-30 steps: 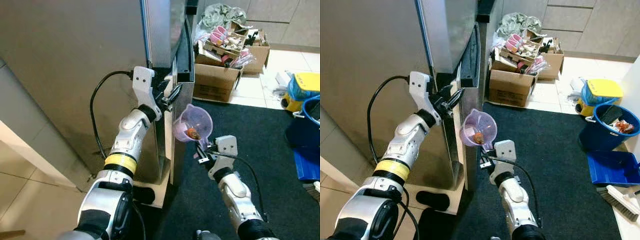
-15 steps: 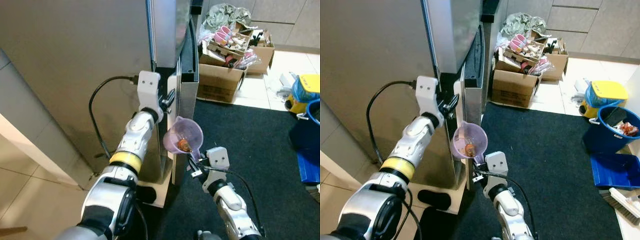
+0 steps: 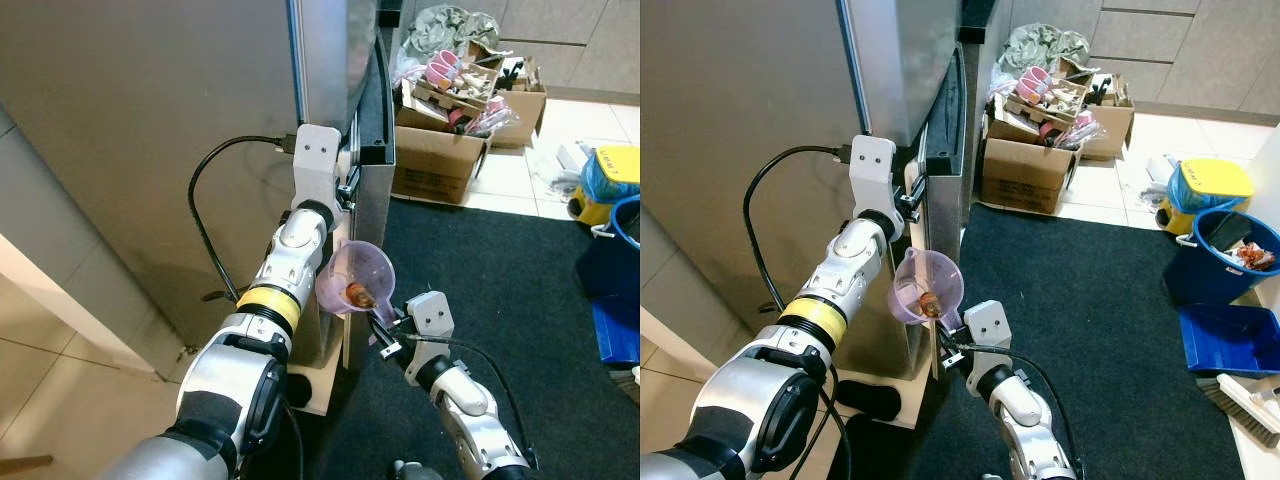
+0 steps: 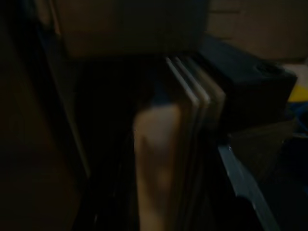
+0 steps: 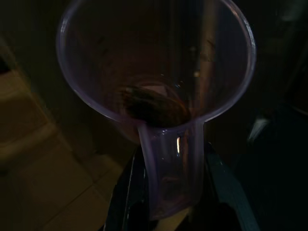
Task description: Restocking fridge
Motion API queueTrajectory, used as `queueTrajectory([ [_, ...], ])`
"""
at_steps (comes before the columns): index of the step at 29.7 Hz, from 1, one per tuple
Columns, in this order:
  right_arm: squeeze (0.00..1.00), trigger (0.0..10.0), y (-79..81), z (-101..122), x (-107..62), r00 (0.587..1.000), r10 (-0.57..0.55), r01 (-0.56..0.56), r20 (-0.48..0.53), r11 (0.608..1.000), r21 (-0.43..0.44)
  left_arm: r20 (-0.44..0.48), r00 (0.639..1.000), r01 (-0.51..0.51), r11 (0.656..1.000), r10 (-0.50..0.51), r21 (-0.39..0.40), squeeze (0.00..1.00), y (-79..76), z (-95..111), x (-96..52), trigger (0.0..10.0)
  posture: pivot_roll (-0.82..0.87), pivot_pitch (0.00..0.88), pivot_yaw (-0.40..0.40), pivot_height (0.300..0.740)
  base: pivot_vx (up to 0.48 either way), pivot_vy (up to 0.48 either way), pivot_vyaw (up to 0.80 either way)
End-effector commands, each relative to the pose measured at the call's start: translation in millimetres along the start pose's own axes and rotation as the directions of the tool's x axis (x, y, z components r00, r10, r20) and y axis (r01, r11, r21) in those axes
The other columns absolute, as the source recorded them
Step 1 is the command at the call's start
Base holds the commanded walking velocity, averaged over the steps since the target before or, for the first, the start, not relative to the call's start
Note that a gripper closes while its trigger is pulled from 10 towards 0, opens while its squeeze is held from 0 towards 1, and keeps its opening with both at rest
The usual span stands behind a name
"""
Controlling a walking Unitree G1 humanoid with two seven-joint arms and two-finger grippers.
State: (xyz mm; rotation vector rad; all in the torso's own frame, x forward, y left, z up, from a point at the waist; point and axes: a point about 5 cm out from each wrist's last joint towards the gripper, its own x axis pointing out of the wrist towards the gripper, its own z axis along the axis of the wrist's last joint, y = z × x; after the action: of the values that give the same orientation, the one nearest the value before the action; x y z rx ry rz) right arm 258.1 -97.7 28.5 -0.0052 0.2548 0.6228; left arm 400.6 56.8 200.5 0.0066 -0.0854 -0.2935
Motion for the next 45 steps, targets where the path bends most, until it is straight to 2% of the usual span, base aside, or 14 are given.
queueTrajectory([
  [1,0.0,10.0,16.1,-8,-2.7,0.996,0.083,-0.083,-0.032,0.997,0.007,-0.02,1.0,-0.012,1.0,0.012,0.022,0.0,-8.2,5,4.8,10.0,-0.1,0.112,0.05,0.74,0.0,0.0,0.0],
  [4,0.0,10.0,17.9,-9,-3.3,0.996,0.088,-0.087,-0.034,0.996,0.01,-0.022,0.999,0.032,0.999,-0.031,0.01,0.0,-16.9,6,5.9,10.0,-0.1,0.113,0.052,0.74,0.0,0.0,0.0],
  [9,0.0,10.0,16.4,-8,-2.5,0.996,0.083,-0.082,-0.039,0.996,0.015,0.05,0.922,0.388,0.914,-0.384,-0.121,0.0,-91.2,21,3.9,10.0,-0.1,0.115,0.056,0.74,0.0,0.0,0.0],
  [12,0.0,10.0,15.8,-7,-3.0,0.996,0.084,-0.083,-0.042,0.996,0.017,0.063,0.902,0.431,0.89,-0.427,-0.146,0.0,-103.0,25,2.9,10.0,-0.1,0.115,0.056,0.74,0.0,0.0,0.0],
  [16,0.0,10.0,13.4,-5,-5.8,0.997,0.072,-0.071,-0.038,0.997,0.021,0.137,0.681,0.73,0.653,-0.719,-0.204,0.0,-148.6,37,-11.2,10.0,-0.11,0.116,0.056,0.74,0.0,0.0,0.0],
  [19,0.0,10.0,11.0,-4,-6.8,0.998,0.055,-0.054,-0.036,0.998,0.021,0.163,0.642,0.766,0.619,-0.749,-0.173,0.0,-150.3,45,-11.9,10.0,-0.11,0.117,0.058,0.74,0.0,0.0,0.0],
  [20,0.0,10.0,10.3,-4,-6.9,0.998,0.051,-0.05,-0.036,0.999,0.02,0.169,0.648,0.761,0.624,-0.743,-0.175,0.0,-147.6,47,-10.6,10.0,-0.11,0.117,0.058,0.74,0.0,0.0,0.0],
  [24,0.0,10.0,3.2,-3,-7.6,1.0,0.001,-0.001,-0.025,1.0,0.015,0.16,0.782,0.623,0.763,-0.603,-0.172,0.0,-98.8,48,3.9,10.0,-0.1,0.124,0.056,0.74,0.0,0.0,0.0],
  [26,0.0,10.0,-4.7,0,-8.5,0.999,-0.028,0.028,-0.015,1.0,0.007,0.141,0.82,0.569,0.817,-0.555,-0.095,0.0,-65.9,41,4.8,10.0,-0.09,0.128,0.056,0.74,0.0,0.0,0.0],
  [33,0.0,10.0,-27.9,15,-12.0,0.995,-0.095,0.095,0.022,0.995,-0.042,0.062,0.872,0.483,0.874,-0.485,0.053,0.0,-5.1,18,-6.9,10.0,-0.08,0.134,0.06,0.74,0.0,0.0,0.0],
  [34,0.0,10.0,-38.7,23,-13.7,0.992,-0.121,0.123,0.042,0.991,-0.059,0.014,0.88,0.472,0.876,-0.475,0.103,0.0,13.8,5,-16.2,10.0,-0.08,0.137,0.059,0.74,0.0,0.0,0.0],
  [35,0.0,10.0,-38.7,23,-13.7,0.992,-0.121,0.123,0.042,0.991,-0.059,0.014,0.88,0.472,0.876,-0.475,0.103,0.0,13.8,5,-16.2,10.0,-0.08,0.137,0.059,0.74,0.0,0.0,0.0],
  [36,0.0,10.0,-61.7,39,-17.6,0.983,-0.168,0.175,0.077,0.98,-0.092,-0.077,0.893,0.451,0.883,-0.444,0.132,0.0,49.6,-24,-42.1,10.0,-0.07,0.141,0.056,0.74,0.0,0.0,0.0],
  [45,0.0,10.0,-92.6,67,-8.7,0.982,-0.165,0.179,0.096,0.969,-0.17,-0.175,0.94,0.314,0.944,-0.294,0.103,0.0,95.6,-64,-104.4,10.0,-0.01,0.146,0.039,0.74,0.0,0.0,0.0],
])
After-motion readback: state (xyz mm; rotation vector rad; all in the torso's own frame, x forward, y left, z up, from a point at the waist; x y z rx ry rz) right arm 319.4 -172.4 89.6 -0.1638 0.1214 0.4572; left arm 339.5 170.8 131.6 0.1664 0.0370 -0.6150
